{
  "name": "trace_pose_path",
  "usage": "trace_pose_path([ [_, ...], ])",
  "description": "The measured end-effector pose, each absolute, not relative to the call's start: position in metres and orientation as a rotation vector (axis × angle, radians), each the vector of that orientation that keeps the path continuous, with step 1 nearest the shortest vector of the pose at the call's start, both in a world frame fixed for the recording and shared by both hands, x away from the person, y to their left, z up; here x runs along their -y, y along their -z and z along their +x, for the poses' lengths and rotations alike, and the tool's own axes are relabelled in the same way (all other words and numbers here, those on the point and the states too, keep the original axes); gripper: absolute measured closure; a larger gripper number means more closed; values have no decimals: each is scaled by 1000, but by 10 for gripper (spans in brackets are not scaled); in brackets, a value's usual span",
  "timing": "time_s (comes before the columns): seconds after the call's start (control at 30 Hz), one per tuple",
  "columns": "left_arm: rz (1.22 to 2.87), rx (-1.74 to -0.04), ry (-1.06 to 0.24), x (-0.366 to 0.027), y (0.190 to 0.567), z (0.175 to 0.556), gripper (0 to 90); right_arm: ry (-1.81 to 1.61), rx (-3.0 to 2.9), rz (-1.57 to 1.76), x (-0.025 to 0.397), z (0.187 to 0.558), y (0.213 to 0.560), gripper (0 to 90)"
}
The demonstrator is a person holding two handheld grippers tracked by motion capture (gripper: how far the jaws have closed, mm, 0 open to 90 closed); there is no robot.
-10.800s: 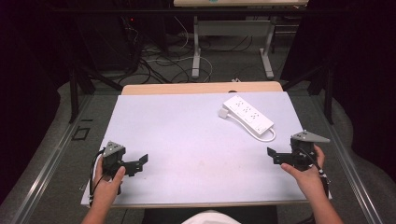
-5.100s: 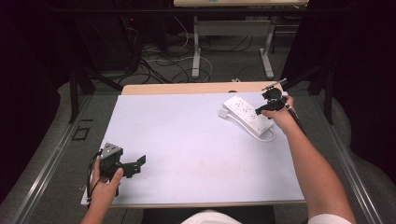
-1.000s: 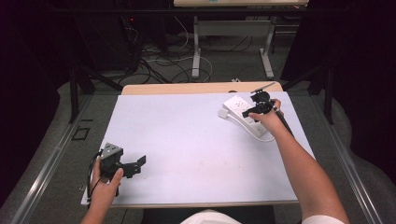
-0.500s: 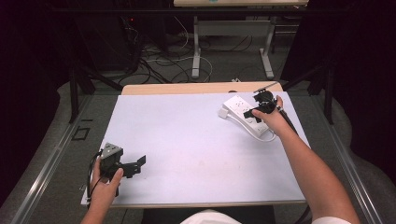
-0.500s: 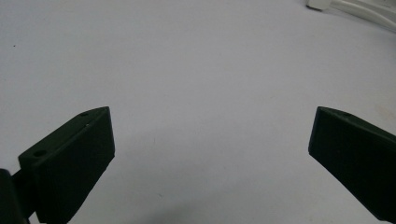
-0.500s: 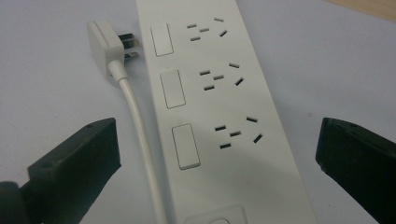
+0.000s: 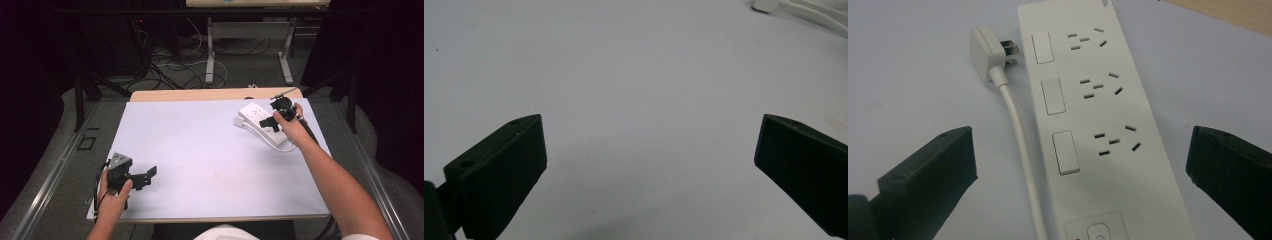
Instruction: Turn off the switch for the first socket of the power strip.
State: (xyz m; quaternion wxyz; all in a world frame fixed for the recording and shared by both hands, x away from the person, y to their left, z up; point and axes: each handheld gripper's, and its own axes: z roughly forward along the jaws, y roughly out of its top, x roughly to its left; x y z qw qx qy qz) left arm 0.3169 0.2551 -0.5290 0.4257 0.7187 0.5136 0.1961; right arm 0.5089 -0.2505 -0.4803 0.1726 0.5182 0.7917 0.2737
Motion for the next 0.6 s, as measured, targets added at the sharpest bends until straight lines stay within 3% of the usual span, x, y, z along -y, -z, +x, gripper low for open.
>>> trace_pose_path([
  [0.6,1801,-1290,-482,-255,529,318,2,-815,-2240,1443,254,497,465,0],
])
